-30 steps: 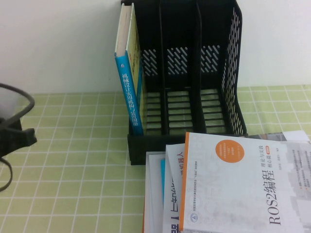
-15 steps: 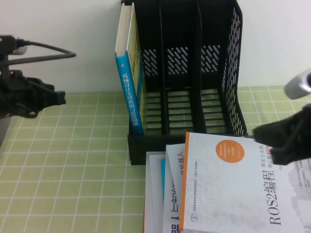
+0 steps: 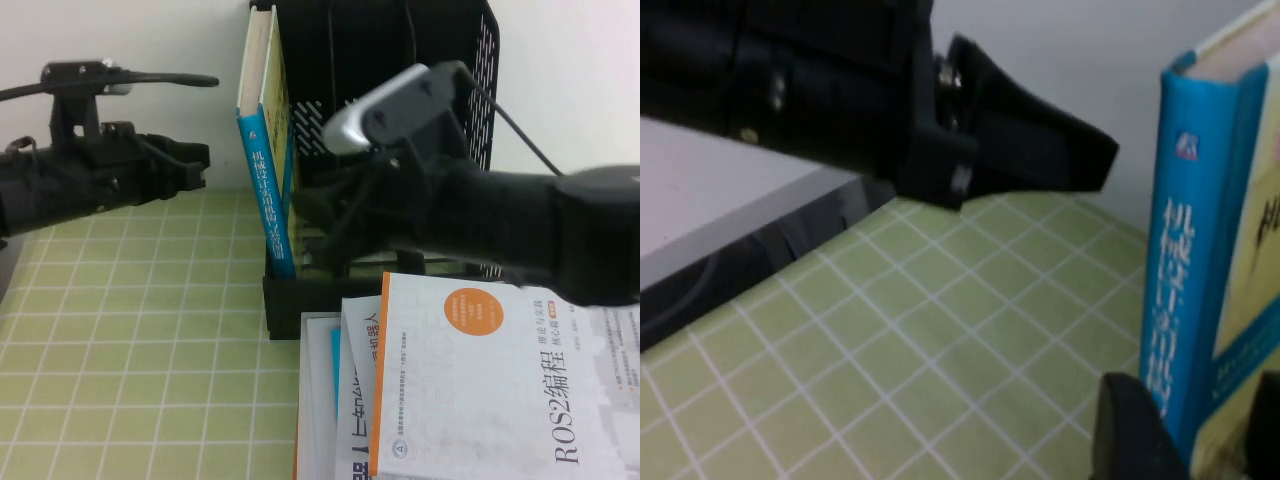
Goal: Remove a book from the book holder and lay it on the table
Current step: Hold the bookshelf
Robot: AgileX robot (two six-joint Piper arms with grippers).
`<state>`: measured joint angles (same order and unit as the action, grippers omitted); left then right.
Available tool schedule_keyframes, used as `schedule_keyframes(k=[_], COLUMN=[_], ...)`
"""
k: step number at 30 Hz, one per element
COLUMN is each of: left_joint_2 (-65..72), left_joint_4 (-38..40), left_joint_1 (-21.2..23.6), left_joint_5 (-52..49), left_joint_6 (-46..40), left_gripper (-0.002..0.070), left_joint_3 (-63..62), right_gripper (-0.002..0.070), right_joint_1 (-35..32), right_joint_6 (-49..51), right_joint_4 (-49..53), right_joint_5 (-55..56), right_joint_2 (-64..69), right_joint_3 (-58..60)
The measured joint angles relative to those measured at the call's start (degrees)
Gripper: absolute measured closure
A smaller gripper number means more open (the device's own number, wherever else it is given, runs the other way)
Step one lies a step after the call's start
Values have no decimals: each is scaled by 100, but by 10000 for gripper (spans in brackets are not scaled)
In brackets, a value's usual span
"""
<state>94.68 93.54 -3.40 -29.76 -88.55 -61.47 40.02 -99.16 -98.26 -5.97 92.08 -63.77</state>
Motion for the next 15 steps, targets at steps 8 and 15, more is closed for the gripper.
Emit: schedule_keyframes(k=[8, 15], left_joint_2=[651, 1103], left_joint_4=[298, 298], left_joint_1=[0, 0], left_joint_5=[-889, -1580], left_joint_6=[-574, -583], left_gripper=[677, 678], left_joint_3=[-297, -815], right_gripper=[279, 268], right_joint_1=[21, 30], right_joint_6=[66, 79], right_joint_4=[-65, -67], right_joint_5=[0, 87], right_joint_2=[1001, 1203], right_joint_3=[-1043, -1283])
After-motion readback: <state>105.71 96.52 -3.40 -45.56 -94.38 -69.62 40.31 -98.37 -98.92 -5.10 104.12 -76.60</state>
